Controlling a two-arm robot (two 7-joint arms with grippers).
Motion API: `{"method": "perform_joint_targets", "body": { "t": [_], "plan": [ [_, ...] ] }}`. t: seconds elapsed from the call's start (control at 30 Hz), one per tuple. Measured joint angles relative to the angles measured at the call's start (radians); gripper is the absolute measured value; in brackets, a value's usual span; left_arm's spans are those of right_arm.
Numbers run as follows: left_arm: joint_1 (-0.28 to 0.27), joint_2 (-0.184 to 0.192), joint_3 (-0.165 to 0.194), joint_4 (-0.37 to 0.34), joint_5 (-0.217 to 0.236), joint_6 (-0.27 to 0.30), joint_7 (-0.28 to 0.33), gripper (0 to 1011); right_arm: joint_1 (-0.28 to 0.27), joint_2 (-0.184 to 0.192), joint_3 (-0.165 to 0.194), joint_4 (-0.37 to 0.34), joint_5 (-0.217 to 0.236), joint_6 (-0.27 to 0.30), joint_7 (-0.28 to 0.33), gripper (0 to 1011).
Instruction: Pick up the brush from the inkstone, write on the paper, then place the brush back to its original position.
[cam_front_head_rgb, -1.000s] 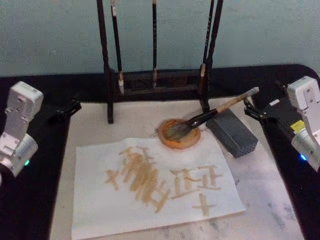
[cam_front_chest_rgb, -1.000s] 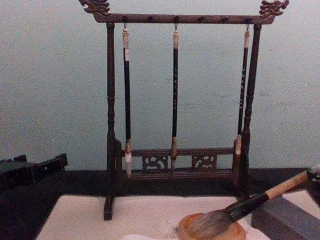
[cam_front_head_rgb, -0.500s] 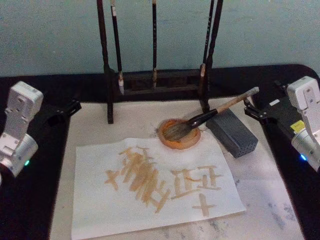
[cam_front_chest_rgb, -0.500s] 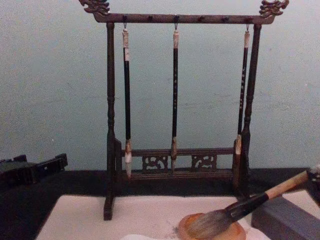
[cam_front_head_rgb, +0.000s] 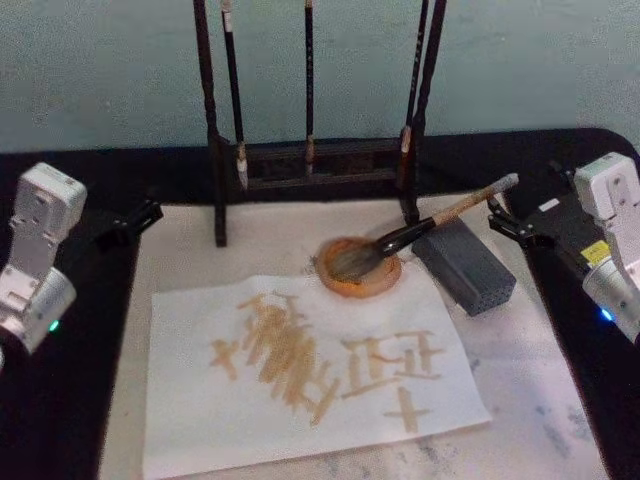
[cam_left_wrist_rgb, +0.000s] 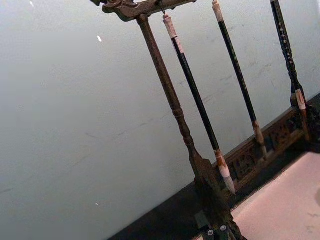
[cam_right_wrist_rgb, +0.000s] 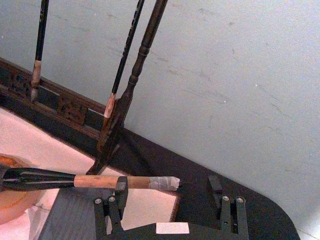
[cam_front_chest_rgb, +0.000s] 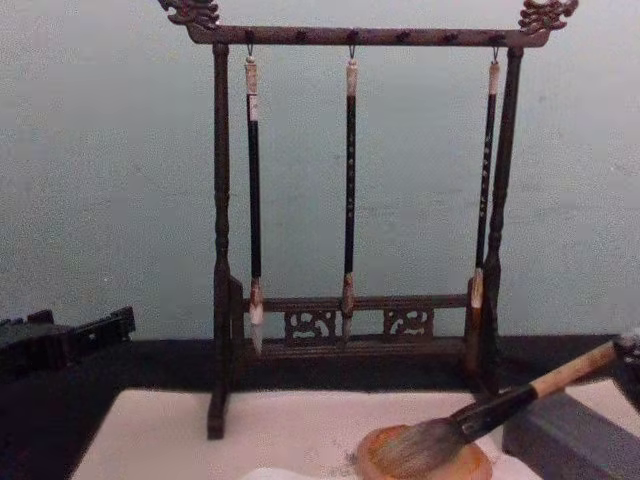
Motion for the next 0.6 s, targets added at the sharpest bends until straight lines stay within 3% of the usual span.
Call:
{"method": "perform_joint_targets", "body": {
  "t": [0.43,0.6],
  "plan": [
    [0.000,0.000,0.000,0.000,0.000,0.000,0.000,1002,0.000,0.000,0.000,0.000,0.000,0.000,0.000,1008],
    [0.000,0.000,0.000,0.000,0.000,0.000,0.000,1002,-0.014,-0.007,0.023,0.000,0.019,-0.011,0.020,1008]
  ]
}}
